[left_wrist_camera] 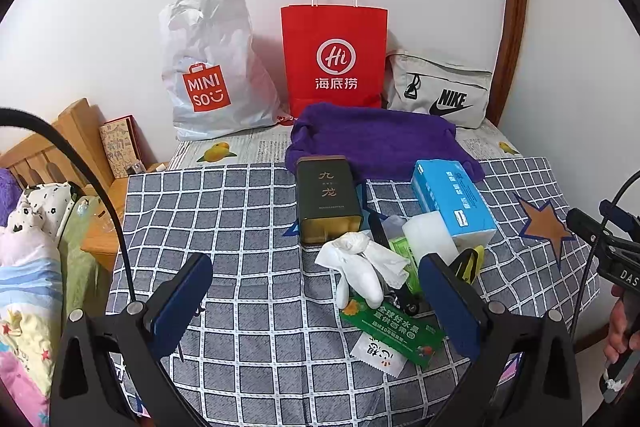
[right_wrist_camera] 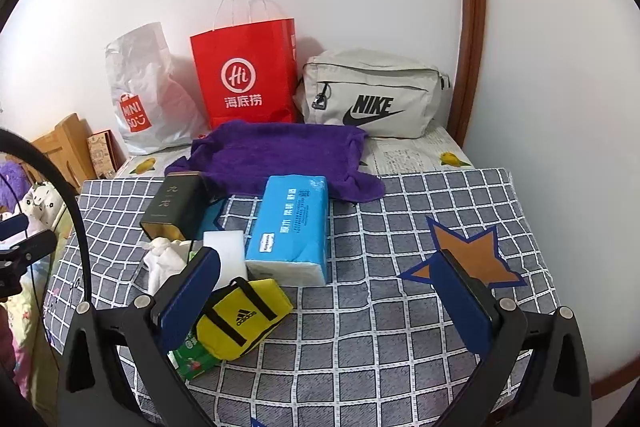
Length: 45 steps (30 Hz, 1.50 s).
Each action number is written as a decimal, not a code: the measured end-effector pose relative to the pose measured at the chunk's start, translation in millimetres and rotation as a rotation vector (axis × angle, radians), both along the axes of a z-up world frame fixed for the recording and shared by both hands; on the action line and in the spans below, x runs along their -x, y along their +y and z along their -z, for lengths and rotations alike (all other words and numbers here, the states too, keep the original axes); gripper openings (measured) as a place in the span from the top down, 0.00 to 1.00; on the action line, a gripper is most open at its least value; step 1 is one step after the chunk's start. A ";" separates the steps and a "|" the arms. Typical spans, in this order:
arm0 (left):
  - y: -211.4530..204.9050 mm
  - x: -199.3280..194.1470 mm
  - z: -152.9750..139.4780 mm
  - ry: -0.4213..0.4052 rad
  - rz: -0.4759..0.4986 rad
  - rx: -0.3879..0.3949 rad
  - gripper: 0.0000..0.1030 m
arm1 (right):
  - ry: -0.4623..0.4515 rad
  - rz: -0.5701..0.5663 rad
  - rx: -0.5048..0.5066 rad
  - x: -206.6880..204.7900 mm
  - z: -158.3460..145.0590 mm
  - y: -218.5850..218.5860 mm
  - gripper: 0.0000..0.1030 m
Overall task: Organize soft objects
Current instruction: 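Grasp the white glove with the left tool while the right tool grasps the yellow Adidas pouch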
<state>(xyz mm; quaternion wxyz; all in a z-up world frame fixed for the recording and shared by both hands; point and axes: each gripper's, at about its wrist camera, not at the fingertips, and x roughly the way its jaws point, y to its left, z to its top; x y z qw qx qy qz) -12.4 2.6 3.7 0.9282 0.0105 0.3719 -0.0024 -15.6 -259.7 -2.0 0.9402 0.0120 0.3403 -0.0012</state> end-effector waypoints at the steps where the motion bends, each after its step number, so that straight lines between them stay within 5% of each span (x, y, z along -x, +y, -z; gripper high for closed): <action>1: -0.7 -0.2 0.4 0.002 0.002 -0.001 0.00 | -0.002 -0.006 0.003 0.8 -0.8 1.5 0.00; 18: 2.1 -8.6 9.3 0.028 -0.003 0.005 0.00 | 0.002 -0.059 -0.007 5.3 1.5 11.0 0.00; 27: 13.4 -27.8 34.9 0.088 -0.032 0.019 0.00 | 0.129 -0.169 -0.040 -10.0 59.1 35.8 0.00; 37: 26.8 -43.8 62.6 0.154 -0.053 0.027 0.00 | 0.243 -0.234 0.038 -30.9 115.0 88.4 0.01; 40: 28.1 -49.8 71.5 0.175 -0.053 0.034 0.00 | 0.248 -0.213 0.058 -35.2 125.3 93.3 0.12; 42: 30.0 -52.9 77.5 0.185 -0.052 0.039 0.00 | 0.262 -0.207 0.072 -38.2 131.5 92.4 0.32; 45: 30.7 -57.2 86.1 0.196 -0.039 0.051 0.00 | 0.304 -0.195 0.083 -36.5 135.9 79.9 0.37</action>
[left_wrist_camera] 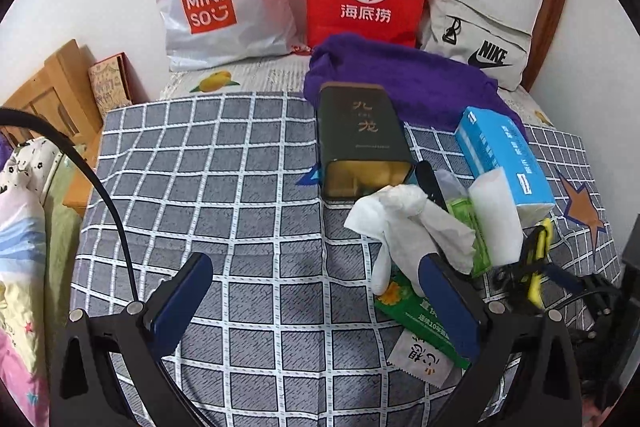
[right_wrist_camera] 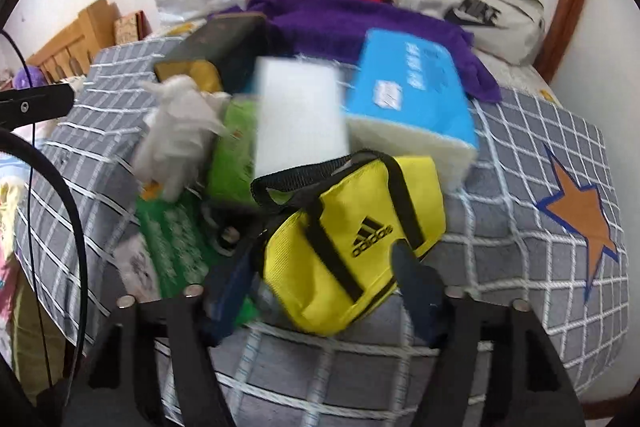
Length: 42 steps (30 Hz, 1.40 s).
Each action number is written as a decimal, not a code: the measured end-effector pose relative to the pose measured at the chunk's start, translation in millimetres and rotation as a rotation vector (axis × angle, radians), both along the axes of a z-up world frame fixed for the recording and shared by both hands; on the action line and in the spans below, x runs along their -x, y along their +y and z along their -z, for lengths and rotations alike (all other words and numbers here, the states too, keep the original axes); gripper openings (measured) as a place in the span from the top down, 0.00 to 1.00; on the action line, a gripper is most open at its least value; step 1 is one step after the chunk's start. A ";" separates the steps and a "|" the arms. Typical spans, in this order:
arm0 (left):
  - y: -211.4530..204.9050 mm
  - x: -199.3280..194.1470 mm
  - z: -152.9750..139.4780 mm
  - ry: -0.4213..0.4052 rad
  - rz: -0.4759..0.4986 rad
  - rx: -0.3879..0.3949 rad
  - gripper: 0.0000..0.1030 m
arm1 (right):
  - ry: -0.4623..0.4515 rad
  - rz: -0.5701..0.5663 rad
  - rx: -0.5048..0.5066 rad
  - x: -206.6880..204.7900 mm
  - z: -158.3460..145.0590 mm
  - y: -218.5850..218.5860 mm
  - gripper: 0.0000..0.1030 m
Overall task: Organize soft objects
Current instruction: 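Grasp the white glove with the left tool while the right tool grasps the yellow Adidas pouch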
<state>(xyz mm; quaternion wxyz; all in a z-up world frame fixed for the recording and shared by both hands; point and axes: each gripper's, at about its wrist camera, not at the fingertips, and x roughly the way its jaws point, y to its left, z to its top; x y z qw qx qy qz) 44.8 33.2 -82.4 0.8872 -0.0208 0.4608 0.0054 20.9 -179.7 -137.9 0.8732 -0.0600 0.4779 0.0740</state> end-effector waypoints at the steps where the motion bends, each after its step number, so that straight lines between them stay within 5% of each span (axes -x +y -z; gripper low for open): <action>1: -1.1 -2.0 2.9 0.002 0.008 0.009 0.00 | 0.002 0.016 0.010 1.6 -0.2 -8.5 0.37; 7: -21.1 -22.8 19.7 0.036 0.092 0.068 0.00 | -0.033 0.085 -0.026 -0.9 -6.4 -39.3 0.37; 11: -32.8 -39.4 27.2 0.049 0.116 0.098 0.00 | -0.028 0.091 -0.065 -5.9 -3.0 -43.7 0.56; 16: -35.9 -55.2 28.9 0.026 0.128 0.119 0.01 | -0.032 0.067 -0.077 -7.9 -5.9 -47.2 0.62; 23: -39.7 -68.2 49.5 0.092 0.196 0.164 0.70 | -0.053 0.035 -0.095 -8.2 -16.6 -51.0 0.72; 32: -34.0 -57.5 27.2 0.033 0.227 0.180 0.81 | -0.072 0.023 -0.143 -5.2 -33.6 -66.7 0.77; 42: -16.2 -60.0 32.4 0.060 0.214 0.185 0.80 | -0.054 0.020 -0.179 -8.7 -40.4 -76.1 0.78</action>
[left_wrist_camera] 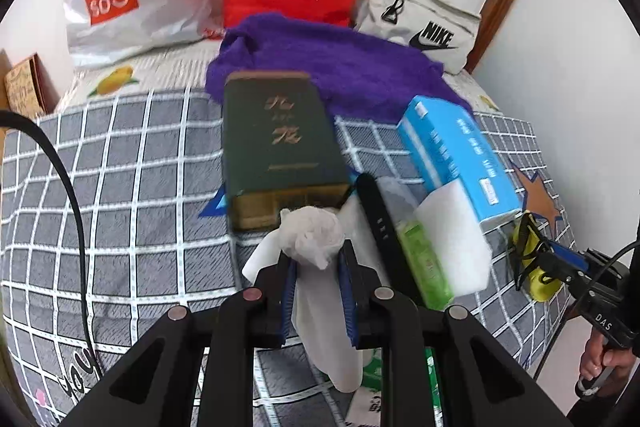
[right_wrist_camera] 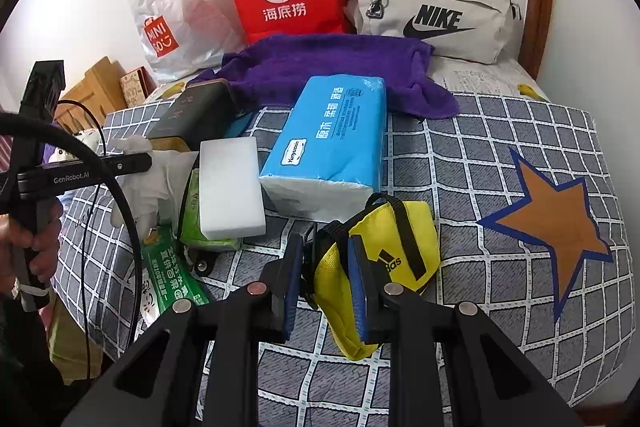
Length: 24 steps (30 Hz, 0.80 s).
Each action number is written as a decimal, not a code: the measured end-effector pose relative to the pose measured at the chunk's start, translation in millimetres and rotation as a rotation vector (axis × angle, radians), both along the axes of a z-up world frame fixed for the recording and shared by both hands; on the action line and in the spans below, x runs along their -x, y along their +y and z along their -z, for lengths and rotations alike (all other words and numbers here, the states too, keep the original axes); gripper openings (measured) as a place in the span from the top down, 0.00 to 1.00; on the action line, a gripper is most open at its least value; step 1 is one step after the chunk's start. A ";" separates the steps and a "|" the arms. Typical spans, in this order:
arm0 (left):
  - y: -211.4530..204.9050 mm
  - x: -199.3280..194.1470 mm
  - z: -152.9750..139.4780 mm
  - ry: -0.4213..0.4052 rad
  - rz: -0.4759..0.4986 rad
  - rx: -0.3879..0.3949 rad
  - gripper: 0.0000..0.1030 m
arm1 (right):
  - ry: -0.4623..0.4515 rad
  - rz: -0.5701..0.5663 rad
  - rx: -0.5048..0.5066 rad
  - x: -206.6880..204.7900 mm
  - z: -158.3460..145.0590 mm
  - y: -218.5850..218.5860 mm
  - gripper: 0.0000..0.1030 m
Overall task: Organize soft objects
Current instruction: 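Lift and carry the glove and pouch with both tools over the purple towel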
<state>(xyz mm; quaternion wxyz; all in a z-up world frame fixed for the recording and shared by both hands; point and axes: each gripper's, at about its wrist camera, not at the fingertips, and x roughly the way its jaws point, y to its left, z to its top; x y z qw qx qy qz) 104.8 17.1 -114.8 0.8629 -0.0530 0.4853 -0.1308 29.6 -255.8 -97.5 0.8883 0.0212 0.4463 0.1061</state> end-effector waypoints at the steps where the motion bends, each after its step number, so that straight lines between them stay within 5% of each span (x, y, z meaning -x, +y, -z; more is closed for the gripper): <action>1: 2.2 -0.5 1.7 0.002 -0.008 0.004 0.80 | 0.004 -0.005 0.005 -0.1 0.6 1.4 0.78; 4: 6.0 -4.2 5.0 0.005 -0.016 0.009 0.74 | 0.023 -0.015 0.012 -1.4 6.5 5.6 0.78; 6: 6.5 -7.6 5.6 0.001 -0.026 -0.006 0.50 | 0.048 -0.024 0.029 -3.5 11.8 10.6 0.76; 8: 7.9 -10.7 4.9 -0.013 -0.047 -0.021 0.39 | 0.058 -0.028 0.064 -4.8 15.4 16.0 0.68; 10: 9.3 -14.3 3.3 -0.024 -0.056 -0.015 0.39 | 0.063 -0.033 0.112 -6.8 20.1 21.6 0.60; 13: 8.5 -21.3 7.6 -0.009 -0.052 -0.016 0.43 | 0.076 -0.049 0.143 -10.7 30.8 26.2 0.64; 15: 7.0 -22.3 11.6 0.005 -0.035 -0.020 0.72 | 0.093 -0.057 0.128 -12.8 36.7 27.0 0.74; 19: 12.4 -18.1 11.7 0.010 -0.039 0.024 0.72 | 0.052 -0.071 0.154 -6.4 25.9 27.8 0.80; 24: 16.9 -11.3 -5.1 -0.020 -0.048 0.037 0.72 | 0.015 -0.025 0.072 -0.9 -0.9 10.4 0.83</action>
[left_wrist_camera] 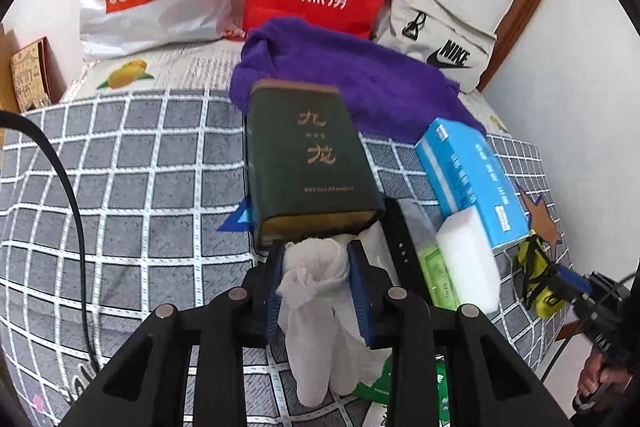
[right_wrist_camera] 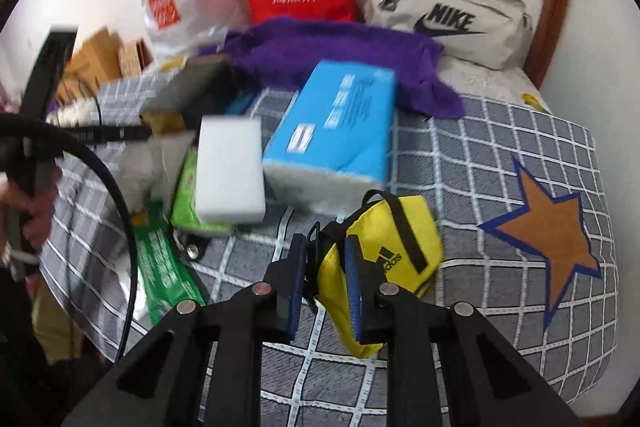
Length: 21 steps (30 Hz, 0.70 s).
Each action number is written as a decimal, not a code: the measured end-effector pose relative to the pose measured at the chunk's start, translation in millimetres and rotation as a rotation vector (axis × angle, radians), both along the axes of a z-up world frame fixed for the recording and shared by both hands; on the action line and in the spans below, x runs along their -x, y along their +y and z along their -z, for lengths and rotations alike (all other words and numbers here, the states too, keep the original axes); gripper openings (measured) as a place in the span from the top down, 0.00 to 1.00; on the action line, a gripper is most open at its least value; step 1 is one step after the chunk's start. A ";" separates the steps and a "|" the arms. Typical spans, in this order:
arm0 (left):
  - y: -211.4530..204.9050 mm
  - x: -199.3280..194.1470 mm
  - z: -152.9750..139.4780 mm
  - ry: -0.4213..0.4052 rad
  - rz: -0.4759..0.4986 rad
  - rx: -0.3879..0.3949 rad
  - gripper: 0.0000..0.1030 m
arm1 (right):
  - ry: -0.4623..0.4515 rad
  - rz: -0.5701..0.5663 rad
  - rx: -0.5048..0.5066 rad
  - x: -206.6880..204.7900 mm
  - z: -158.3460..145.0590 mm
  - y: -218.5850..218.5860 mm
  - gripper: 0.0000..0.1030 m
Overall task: Organize soft objects
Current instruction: 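Lift and carry the glove and pouch with both tools over the purple towel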
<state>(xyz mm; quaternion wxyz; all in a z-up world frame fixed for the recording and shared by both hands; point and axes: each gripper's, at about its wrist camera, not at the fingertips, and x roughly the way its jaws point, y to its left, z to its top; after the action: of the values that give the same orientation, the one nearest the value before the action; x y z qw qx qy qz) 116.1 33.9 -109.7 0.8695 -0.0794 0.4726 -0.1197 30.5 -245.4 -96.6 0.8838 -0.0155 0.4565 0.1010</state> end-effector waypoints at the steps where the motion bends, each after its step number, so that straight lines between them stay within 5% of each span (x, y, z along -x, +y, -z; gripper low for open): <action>1: 0.1 0.8 -2.6 -0.003 -0.002 -0.005 0.72 | -0.013 0.012 -0.027 1.5 -7.2 -6.1 0.83; 8: 1.9 6.9 -22.9 -0.046 -0.009 -0.028 0.72 | -0.076 0.038 -0.089 7.2 -38.3 -21.0 0.83; 21: 7.5 -2.6 -56.5 -0.099 -0.008 -0.064 0.72 | -0.207 0.054 -0.026 -14.2 -88.0 -21.6 0.83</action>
<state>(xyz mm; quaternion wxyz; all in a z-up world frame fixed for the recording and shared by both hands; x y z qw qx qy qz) 118.7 41.4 -53.2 0.8944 -0.0477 0.4322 -0.1048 44.7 -267.0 -8.6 0.9288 -0.0019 0.3617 0.0808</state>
